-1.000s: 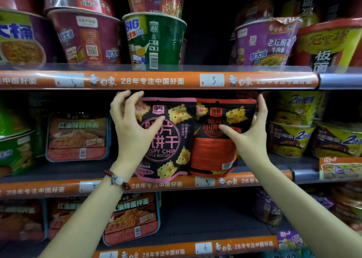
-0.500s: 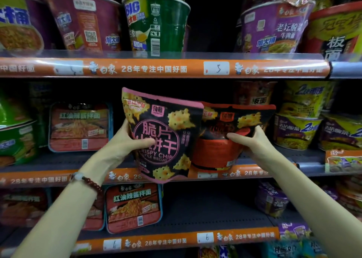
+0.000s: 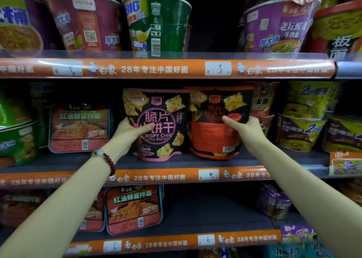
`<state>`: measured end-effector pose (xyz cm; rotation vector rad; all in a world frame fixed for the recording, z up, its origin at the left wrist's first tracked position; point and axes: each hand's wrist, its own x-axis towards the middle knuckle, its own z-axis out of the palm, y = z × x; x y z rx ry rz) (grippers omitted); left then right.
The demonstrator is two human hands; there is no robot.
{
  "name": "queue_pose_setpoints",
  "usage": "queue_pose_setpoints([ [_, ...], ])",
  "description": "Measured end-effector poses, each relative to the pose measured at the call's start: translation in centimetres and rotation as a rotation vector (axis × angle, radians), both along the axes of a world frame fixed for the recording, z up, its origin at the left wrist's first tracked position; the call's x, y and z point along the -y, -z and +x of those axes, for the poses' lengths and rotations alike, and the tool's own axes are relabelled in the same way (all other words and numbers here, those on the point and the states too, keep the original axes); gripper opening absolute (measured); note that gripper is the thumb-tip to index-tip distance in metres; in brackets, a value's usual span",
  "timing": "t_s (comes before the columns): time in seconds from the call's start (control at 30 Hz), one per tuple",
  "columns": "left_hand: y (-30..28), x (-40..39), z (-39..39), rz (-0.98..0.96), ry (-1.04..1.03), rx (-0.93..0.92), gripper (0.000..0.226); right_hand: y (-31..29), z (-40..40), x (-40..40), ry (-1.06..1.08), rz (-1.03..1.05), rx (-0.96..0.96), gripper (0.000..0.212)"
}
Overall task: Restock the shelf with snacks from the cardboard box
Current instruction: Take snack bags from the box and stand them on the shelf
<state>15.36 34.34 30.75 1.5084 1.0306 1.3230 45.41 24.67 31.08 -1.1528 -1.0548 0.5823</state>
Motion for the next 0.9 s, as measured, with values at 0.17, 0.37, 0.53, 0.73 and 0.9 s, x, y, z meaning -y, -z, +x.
queue_pose_setpoints([
  [0.17,0.3,0.1,-1.2,-0.110,0.236,-0.095,0.062,1.6,0.4,-0.1,-0.178,-0.118,0.060,0.034],
  [0.37,1.1,-0.3,-1.6,-0.107,0.228,-0.204,0.044,1.9,0.9,0.1,-0.194,-0.193,0.224,0.040],
  [0.53,1.5,-1.8,-0.1,-0.083,0.171,-0.182,0.044,2.1,0.1,-2.1,-0.110,-0.172,0.128,0.040],
  [0.73,1.4,-3.4,0.8,-0.135,0.078,-0.123,0.038,2.3,0.4,-4.7,-0.008,-0.160,0.036,0.059],
  [0.9,1.7,-3.5,0.9,-0.107,0.111,-0.088,0.038,2.6,0.7,-4.9,-0.048,-0.168,0.015,0.057],
])
